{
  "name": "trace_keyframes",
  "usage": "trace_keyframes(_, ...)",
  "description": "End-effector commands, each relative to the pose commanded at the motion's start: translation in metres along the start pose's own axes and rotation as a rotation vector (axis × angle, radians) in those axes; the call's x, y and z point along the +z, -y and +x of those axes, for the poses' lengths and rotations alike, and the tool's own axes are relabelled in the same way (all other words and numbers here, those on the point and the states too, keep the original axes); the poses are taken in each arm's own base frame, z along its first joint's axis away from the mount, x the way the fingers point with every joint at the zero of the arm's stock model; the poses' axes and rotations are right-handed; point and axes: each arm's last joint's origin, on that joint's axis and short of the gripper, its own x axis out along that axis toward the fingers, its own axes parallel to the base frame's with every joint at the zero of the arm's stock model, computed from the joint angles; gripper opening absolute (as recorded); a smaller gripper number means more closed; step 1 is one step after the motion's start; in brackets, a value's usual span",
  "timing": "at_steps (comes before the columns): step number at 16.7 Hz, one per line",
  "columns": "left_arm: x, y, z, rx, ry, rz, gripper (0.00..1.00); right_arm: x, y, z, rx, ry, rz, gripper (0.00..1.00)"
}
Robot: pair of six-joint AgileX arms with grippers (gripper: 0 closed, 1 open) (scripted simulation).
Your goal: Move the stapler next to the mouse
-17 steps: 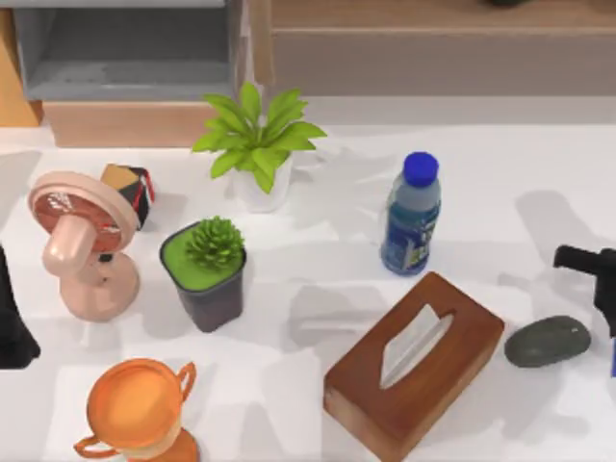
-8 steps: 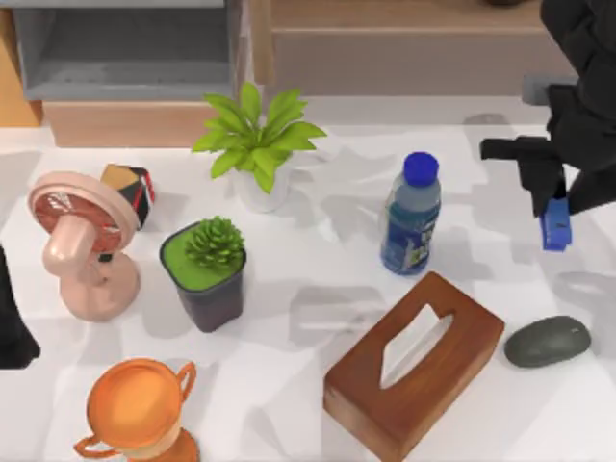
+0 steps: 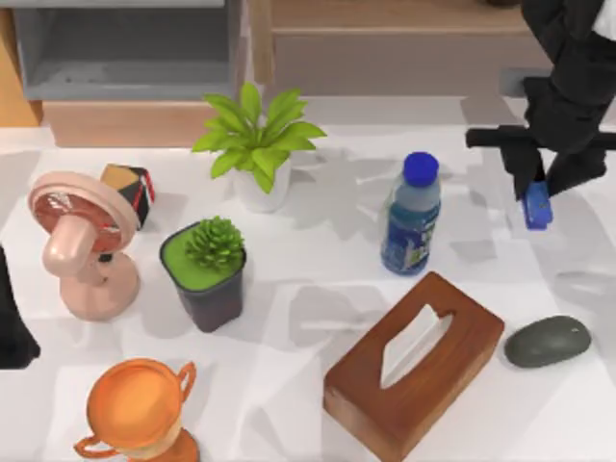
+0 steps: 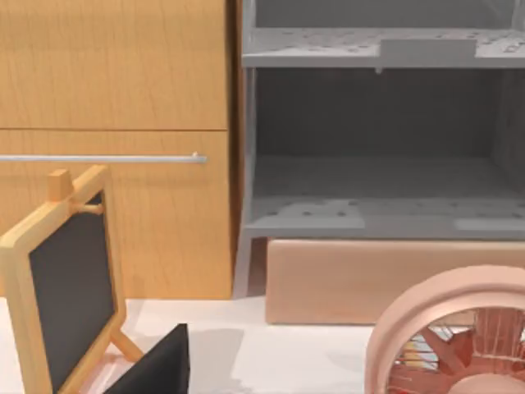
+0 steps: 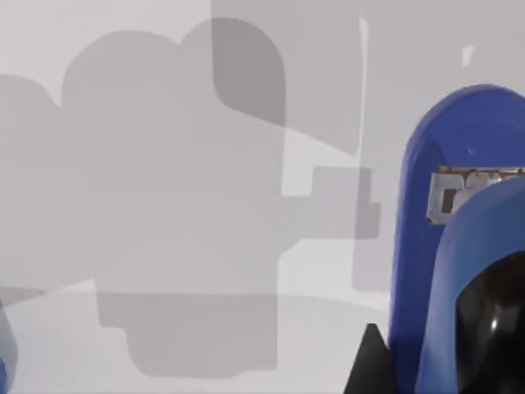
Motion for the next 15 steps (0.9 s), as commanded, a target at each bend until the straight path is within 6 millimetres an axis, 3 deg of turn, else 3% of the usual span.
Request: trace_keyframes(15, 0.0, 0.0, 0.0, 0.0, 0.0, 0.0, 1.0, -0.001, -0.002, -0.018, 0.02, 0.08, -0.006, 0.0)
